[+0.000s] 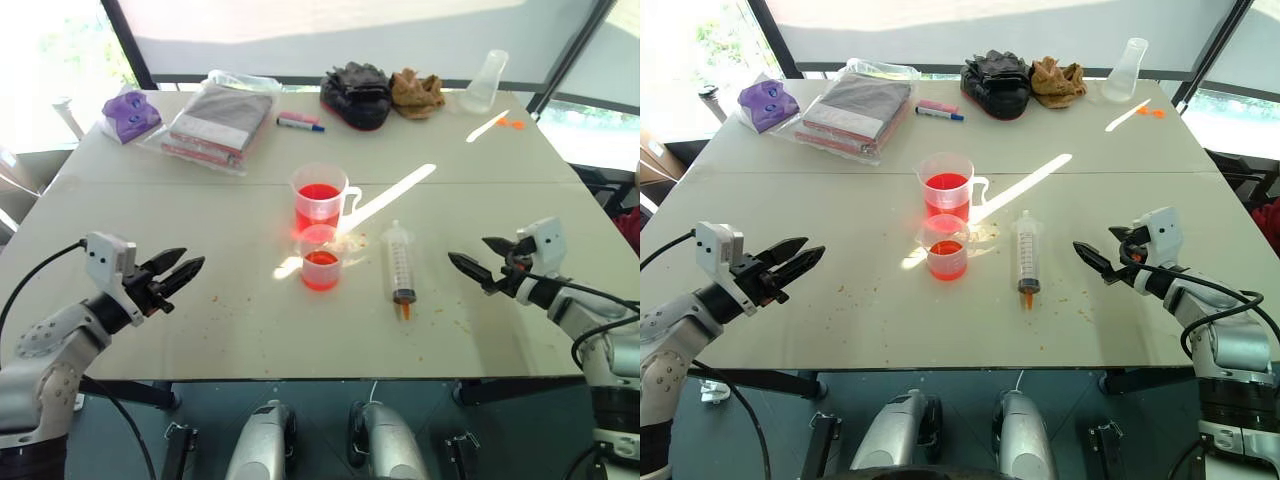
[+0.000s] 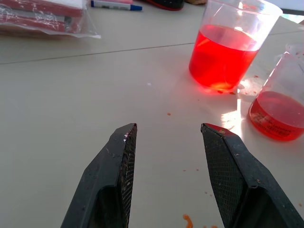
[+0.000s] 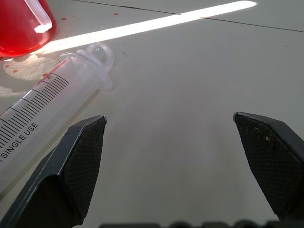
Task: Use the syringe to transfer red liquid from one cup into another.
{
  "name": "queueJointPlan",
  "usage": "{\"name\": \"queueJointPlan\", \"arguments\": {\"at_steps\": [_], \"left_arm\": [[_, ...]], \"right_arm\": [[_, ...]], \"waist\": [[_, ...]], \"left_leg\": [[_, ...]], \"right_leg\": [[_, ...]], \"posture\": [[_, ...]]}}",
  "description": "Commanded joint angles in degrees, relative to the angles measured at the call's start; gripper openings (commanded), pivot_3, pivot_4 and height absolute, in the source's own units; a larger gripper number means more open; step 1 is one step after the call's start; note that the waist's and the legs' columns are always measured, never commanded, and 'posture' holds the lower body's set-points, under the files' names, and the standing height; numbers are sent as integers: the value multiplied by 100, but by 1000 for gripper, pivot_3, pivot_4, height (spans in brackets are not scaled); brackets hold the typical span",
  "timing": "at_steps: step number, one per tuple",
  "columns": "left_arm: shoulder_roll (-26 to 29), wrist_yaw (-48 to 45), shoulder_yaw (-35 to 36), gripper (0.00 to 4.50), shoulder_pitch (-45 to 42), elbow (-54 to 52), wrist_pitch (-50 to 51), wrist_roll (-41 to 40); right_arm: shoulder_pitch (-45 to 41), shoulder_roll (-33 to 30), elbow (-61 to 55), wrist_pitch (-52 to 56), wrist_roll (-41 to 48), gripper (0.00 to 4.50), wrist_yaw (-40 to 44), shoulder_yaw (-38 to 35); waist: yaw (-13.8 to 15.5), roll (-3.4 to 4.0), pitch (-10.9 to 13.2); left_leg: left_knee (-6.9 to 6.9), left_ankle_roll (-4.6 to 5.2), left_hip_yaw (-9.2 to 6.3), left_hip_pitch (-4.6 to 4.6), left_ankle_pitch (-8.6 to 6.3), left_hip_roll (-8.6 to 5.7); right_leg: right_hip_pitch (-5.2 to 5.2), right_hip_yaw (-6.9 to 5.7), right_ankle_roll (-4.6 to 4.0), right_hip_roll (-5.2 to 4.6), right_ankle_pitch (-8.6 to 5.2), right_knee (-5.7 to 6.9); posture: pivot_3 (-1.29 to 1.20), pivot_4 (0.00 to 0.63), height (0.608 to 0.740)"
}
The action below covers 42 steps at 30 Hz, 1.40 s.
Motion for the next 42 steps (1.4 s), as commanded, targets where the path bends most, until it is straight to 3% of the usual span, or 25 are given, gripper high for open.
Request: {"name": "queueJointPlan", "arguments": {"at_steps": [1, 10, 14, 17, 20, 23, 26, 30, 34, 38, 42], "left_arm": [[42, 36, 126, 2252, -148, -60, -101, -43], [333, -204, 87, 2252, -472, 277, -196, 144], [963, -818, 53, 2252, -1111, 404, 219, -258], [1677, -1637, -115, 2252, -1651, 633, 643, -563], [1988, -2185, -164, 2252, -2392, 998, 1337, -1262], [2218, -2683, -513, 2252, -2821, 1125, 1435, -1224], [2228, -2891, -872, 2252, -3177, 1091, 1272, -1026], [2014, -2731, -866, 2252, -3213, 862, 1251, -1080], [1710, -2317, -675, 2252, -2820, 342, 1364, -1270], [1439, -1746, -374, 2252, -2194, -243, 1423, -1397], [1209, -1259, -153, 2252, -1807, -695, 1477, -1584]], "right_arm": [[-136, -10, -162, 213, 139, 4462, -83, -132], [-332, -96, -174, 607, 172, 4462, -135, -67], [-985, -419, -234, 1566, 371, 4462, -61, 62], [-1800, -1020, -475, 2809, 1087, 4462, 639, 290], [-2516, -1567, -683, 3696, 1308, 4462, 1194, 1037], [-3140, -1773, -599, 4378, 1314, 4462, 1462, 1793], [-4242, -1297, 318, 5683, 1323, 4462, 1342, 2391], [-5185, -693, 1844, 6292, 956, 4462, 1011, 2658], [-5950, -177, 3425, 6193, 469, 4462, 835, 3067], [-6277, 183, 4257, 5753, -81, 4462, 1063, 3942], [-6474, 600, 5077, 5263, -560, 4462, 1342, 4365]], "waist": [[-3, 0, 0], [-4, 0, 0], [-7, 0, 2], [-10, 8, 7], [-9, 13, 11], [-10, 7, 12], [-30, 5, 18], [-46, 3, 19], [-45, 1, 20], [-61, 1, 20], [-107, -2, 19]], "left_leg": [[0, 0, 0, -1, 0, 0], [-1, 12, 1, -4, 7, 0], [1, 9, 1, -14, 6, 1], [8, 16, 8, -66, 12, -1], [-2, 18, 14, -70, 13, 0], [-5, 18, 12, -69, 13, 7], [-2, 17, 24, -69, 12, 5], [3, 17, 25, -70, 13, 6], [2, 17, 30, -74, 14, 5], [3, 18, 33, -73, 15, 5], [6, 18, 32, -70, 15, 5]], "right_leg": [[0, 0, 1, 0, 0, 0], [-5, -1, 2, 3, -1, 0], [-16, -1, -1, 2, 1, 0], [-78, 0, -26, 5, 18, 10], [-88, 0, -21, 15, 16, 17], [-85, -2, -15, 27, 14, 13], [-87, 1, -17, 23, 15, 12], [-88, 5, -20, 24, 18, 19], [-90, 5, 2, 25, 31, 20], [-89, 9, 6, 24, 32, 23], [-88, 9, 7, 25, 33, 27]], "posture": [[0, 150, 740], [0, 150, 740], [0, 150, 740], [0, 150, 740], [0, 150, 740], [0, 150, 740], [0, 150, 740], [0, 150, 740], [0, 150, 740], [0, 150, 740], [0, 150, 740]]}}
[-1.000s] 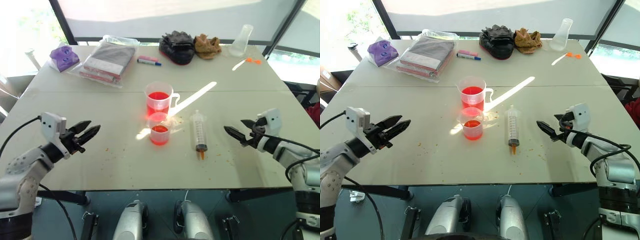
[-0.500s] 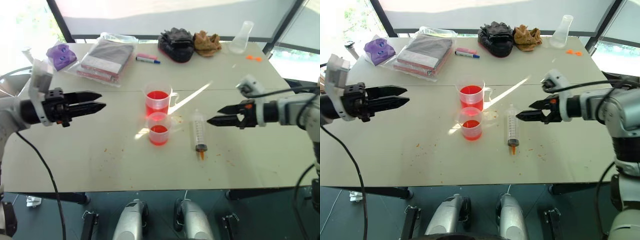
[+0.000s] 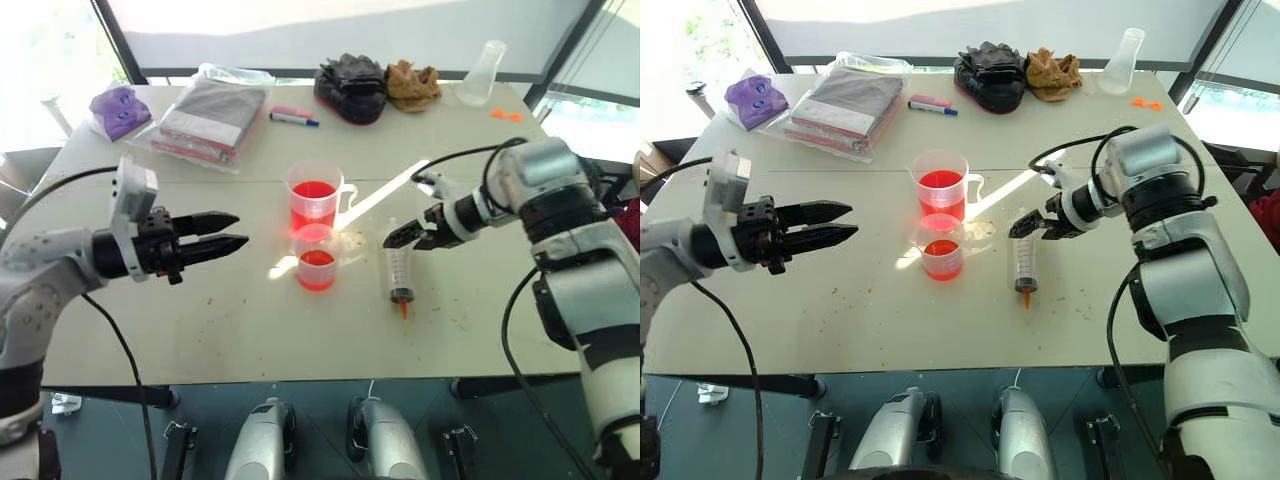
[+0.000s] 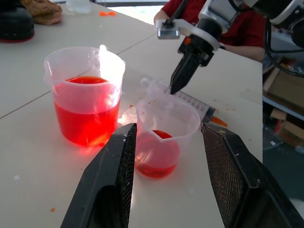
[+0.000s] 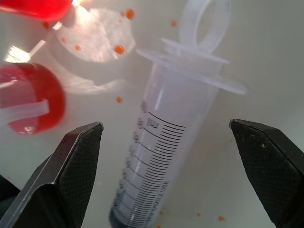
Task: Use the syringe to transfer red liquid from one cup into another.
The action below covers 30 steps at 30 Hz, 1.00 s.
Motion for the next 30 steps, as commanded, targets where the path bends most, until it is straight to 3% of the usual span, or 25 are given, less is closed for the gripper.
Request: {"name": "queueJointPlan", "arguments": {"at_steps": [1, 2, 4, 9, 10, 15, 21, 25, 30], "left_arm": [[-84, 394, 348, 2252, 161, -498, 9, -244], [-125, 486, 408, 2252, 272, -584, 3, -271], [-199, 655, 530, 2252, 464, -714, -12, -326], [-262, 841, 666, 2252, 787, -862, -113, -372], [-271, 857, 674, 2252, 821, -858, -141, -370], [-340, 890, 555, 2252, 832, -716, -368, -211], [-118, 912, 705, 2252, 393, -142, -519, -53], [-36, 1064, 591, 2252, -600, 908, -1090, 554], [105, 562, 38, 2252, -2001, 2265, -1566, 1137]], "right_arm": [[-316, 274, 621, -494, -462, 4462, 242, 277], [-307, 388, 737, -657, -630, 4462, 276, 415], [-234, 581, 889, -963, -961, 3927, 331, 657], [-104, 735, 933, -1046, -1402, 1531, 732, 1011], [-100, 764, 935, -1034, -1452, 1408, 781, 1007], [-170, 913, 974, -1020, -1562, 1408, 798, 621], [-1165, 792, 1332, -1877, -1302, 1408, 388, -960], [-1541, 726, 521, -3228, -833, 1408, -12, -2242], [-1139, 1281, -916, -4753, -418, 1408, -250, -3009]], "waist": [[-45, -5, -3], [-65, -4, -4], [-104, -19, -15], [-100, -33, -23], [-98, -33, -24], [-94, -48, -34], [-110, -25, -19], [-73, -17, -4], [-60, -28, -10]], "left_leg": [[3, -1, -3, 6, 1, 0], [5, -1, -4, 8, 1, 0], [5, -2, -3, 18, 1, 1], [10, -15, -14, 31, 8, 10], [10, -18, -15, 34, 9, 11], [9, -20, -19, 51, 8, 15], [9, -30, -9, 32, 15, 22], [7, -41, -2, 7, 25, 22], [-3, -43, 1, 14, 25, 29]], "right_leg": [[6, -1, 0, 0, 0, 4], [9, 0, 0, 1, 0, 4], [18, 0, 0, 1, 0, 7], [30, 0, -4, 12, 1, 18], [33, 0, -7, 14, 2, 17], [55, 0, -9, 18, 1, 14], [20, 4, -25, 28, 14, 20], [-19, 8, -29, 38, 18, 42], [-3, 2, -27, 48, 16, 36]], "posture": [[0, 150, 740], [0, 150, 740], [0, 150, 740], [0, 150, 740], [0, 150, 740], [0, 150, 740], [0, 150, 740], [0, 150, 740], [0, 150, 740]]}}
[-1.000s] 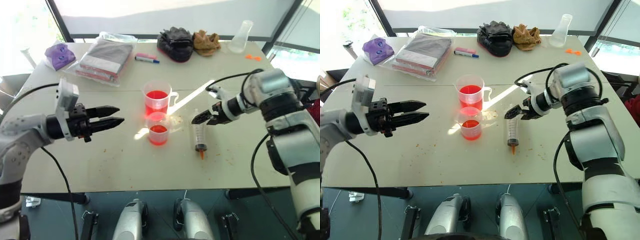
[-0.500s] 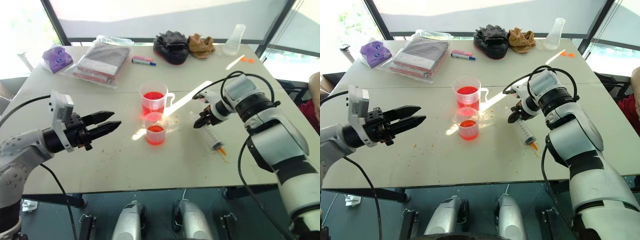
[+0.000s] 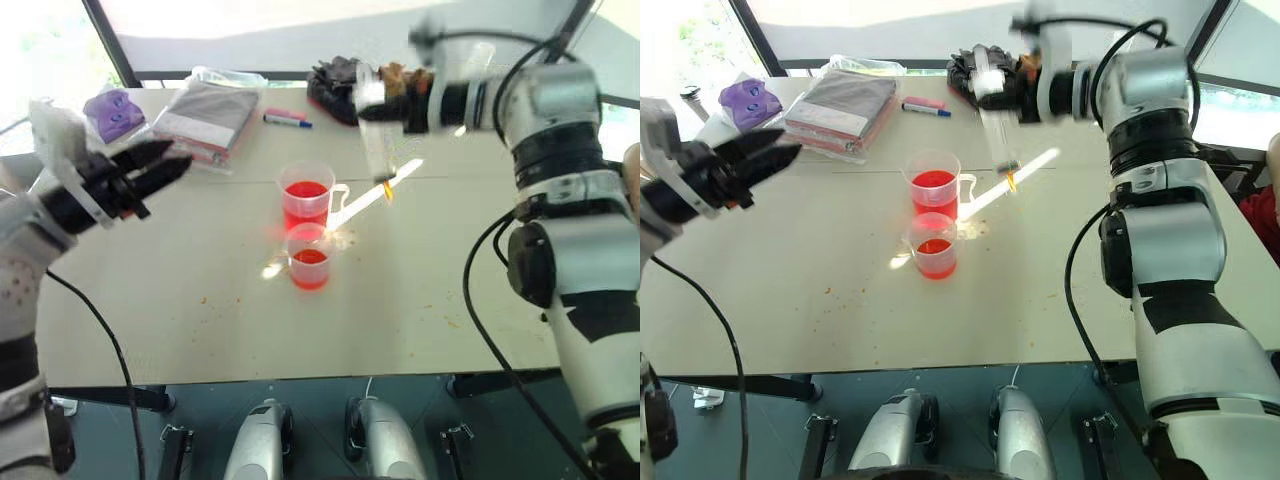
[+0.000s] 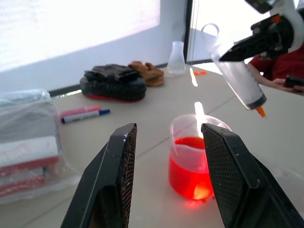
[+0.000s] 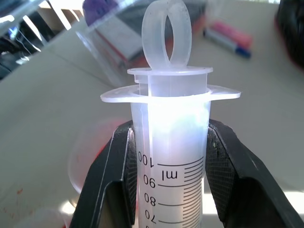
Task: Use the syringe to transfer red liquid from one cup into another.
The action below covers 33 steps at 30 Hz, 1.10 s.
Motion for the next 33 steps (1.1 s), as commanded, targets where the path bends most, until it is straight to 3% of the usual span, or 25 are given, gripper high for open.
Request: {"name": "queueJointPlan", "arguments": {"at_steps": [1, 9, 14, 33], "left_arm": [[130, -415, -331, 2252, -877, 809, -388, 380], [-141, -1189, -933, 2252, -2960, 2947, -1451, 1212], [-567, -1748, -1313, 2252, -3855, 3945, -2180, 1723], [-1496, -2383, -1524, 2252, -4586, 5259, -3188, 2383]], "right_arm": [[285, 497, -960, -1237, 281, 1408, -213, -395], [1097, 1496, -1218, -3568, -164, 1408, -420, 6], [1267, 1852, -822, -3680, 32, 1408, -545, -125], [1753, 2142, -1233, -3441, 54, 1408, -716, -35]], "waist": [[-8, 0, 0], [2, -7, 2], [-13, -7, 2], [-46, -8, 3]], "left_leg": [[1, 0, 4, -1, 0, 0], [2, -27, 16, -3, 17, -1], [6, -27, 20, -5, 19, -6], [12, -4, 18, -2, 6, -1]], "right_leg": [[0, 0, 0, 0, 0, -4], [-4, 2, 1, -1, 1, -1], [2, 4, 4, -6, 3, 9], [-10, 6, 5, -8, 3, 44]], "posture": [[0, 150, 740], [0, 150, 740], [0, 150, 740], [0, 150, 740]]}}
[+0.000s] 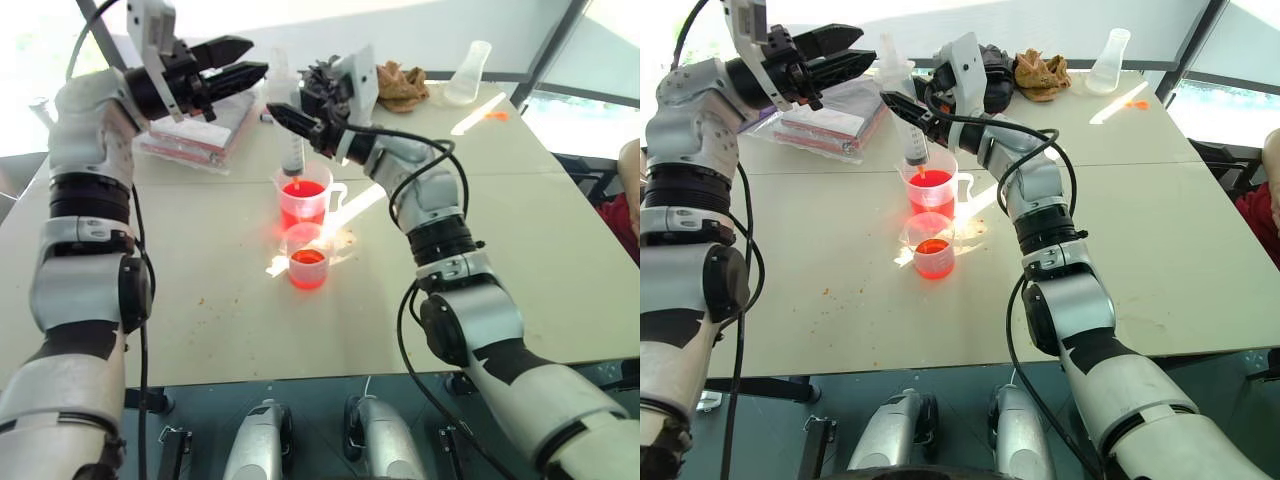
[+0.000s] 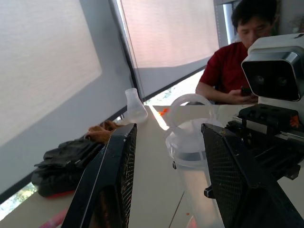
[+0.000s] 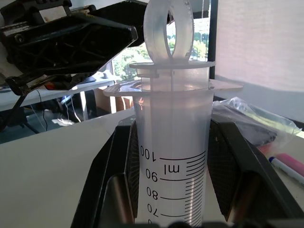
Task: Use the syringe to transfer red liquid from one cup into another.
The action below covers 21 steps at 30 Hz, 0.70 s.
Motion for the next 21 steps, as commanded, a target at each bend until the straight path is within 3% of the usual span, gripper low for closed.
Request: {"name": "queueJointPlan", "arguments": {"at_steps": [1, 13, 21], "left_arm": [[-24, -30, 23, 2252, -273, 58, -288, 141], [-452, -48, -184, 2252, -156, 490, -645, 633], [-663, -3, -117, 22, -110, 593, -775, 700]], "right_arm": [[-63, 83, -412, 8, 71, 1408, -36, 28], [294, 157, -729, 114, 34, 1408, -86, 201], [549, 248, -868, 186, -5, 1408, -203, 240]], "waist": [[0, 0, 0], [14, 0, 0], [-1, 0, 0]], "left_leg": [[0, 0, 0, 0, 0, 0], [3, 2, -1, 0, -1, -1], [3, 2, -2, 1, -1, -1]], "right_leg": [[0, 0, 0, 0, 0, 0], [2, 0, 0, -1, 0, 1], [1, 0, 0, -1, 0, 4]], "posture": [[0, 150, 740], [0, 150, 740], [0, 150, 740]]}}
